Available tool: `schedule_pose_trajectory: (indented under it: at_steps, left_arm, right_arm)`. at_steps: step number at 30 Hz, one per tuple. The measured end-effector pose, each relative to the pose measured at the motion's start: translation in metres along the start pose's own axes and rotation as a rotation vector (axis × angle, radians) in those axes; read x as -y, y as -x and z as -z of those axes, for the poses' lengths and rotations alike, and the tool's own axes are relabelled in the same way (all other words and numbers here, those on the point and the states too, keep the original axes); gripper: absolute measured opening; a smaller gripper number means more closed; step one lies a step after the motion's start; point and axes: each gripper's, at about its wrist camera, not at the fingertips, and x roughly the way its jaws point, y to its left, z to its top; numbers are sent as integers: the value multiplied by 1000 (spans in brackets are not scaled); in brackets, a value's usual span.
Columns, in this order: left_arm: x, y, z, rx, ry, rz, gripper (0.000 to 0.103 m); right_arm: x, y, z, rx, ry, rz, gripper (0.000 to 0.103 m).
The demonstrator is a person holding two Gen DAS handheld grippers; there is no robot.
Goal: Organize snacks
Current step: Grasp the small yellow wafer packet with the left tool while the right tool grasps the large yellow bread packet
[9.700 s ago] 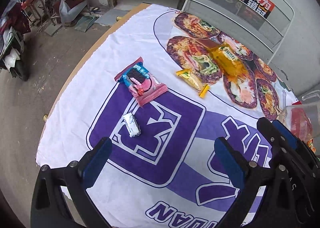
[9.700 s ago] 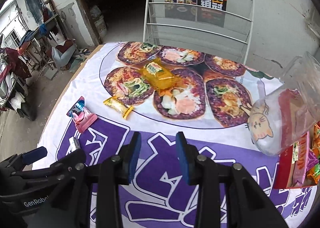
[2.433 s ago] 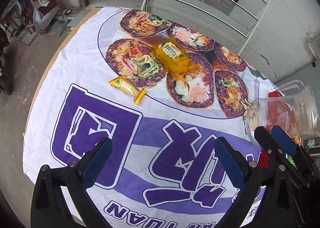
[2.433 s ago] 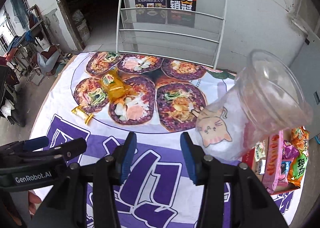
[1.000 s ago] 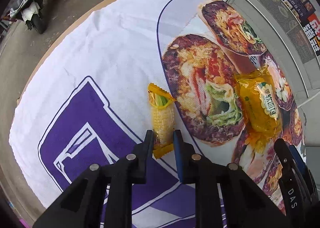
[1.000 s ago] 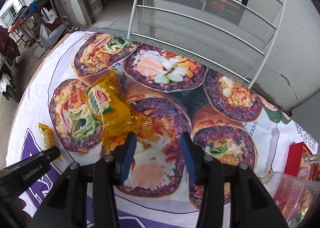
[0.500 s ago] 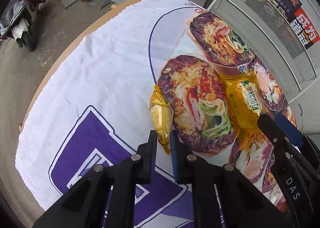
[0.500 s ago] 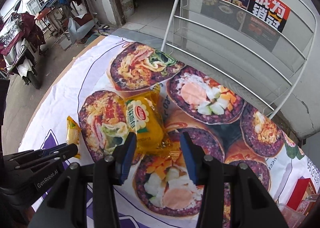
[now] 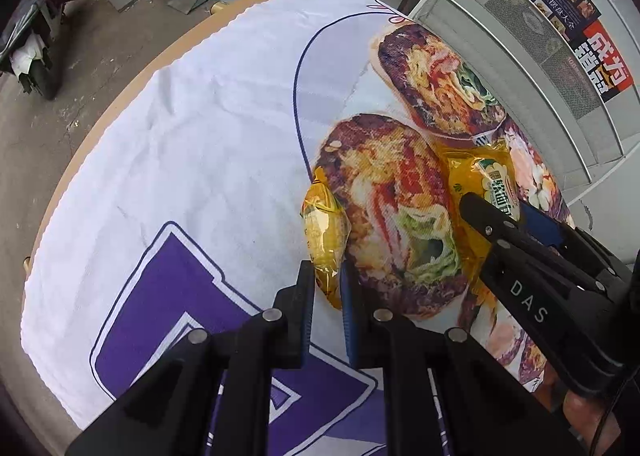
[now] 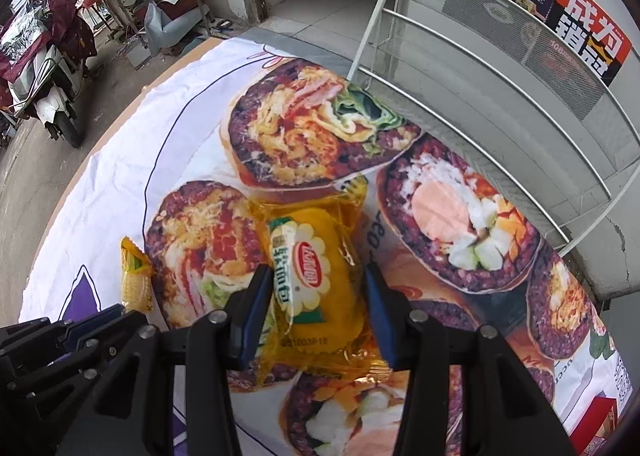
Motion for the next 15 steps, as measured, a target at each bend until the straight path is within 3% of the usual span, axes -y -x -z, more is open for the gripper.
schedule_pose_trajectory:
  at_steps: [9,12,15]
  left_arm:
    - [1,-5,-7,-58,4,33,15]
    - [6,-8,-11,-64,4,26,23]
    - [11,-11,-17,-52,3,16,23]
  right_arm:
    - [-1,-5,-4,-7,-4,-9,46]
    - [-2,-11,-8,-13,-4,-20,46]
    - [-1,-17,-11,-23,-7,-28,46]
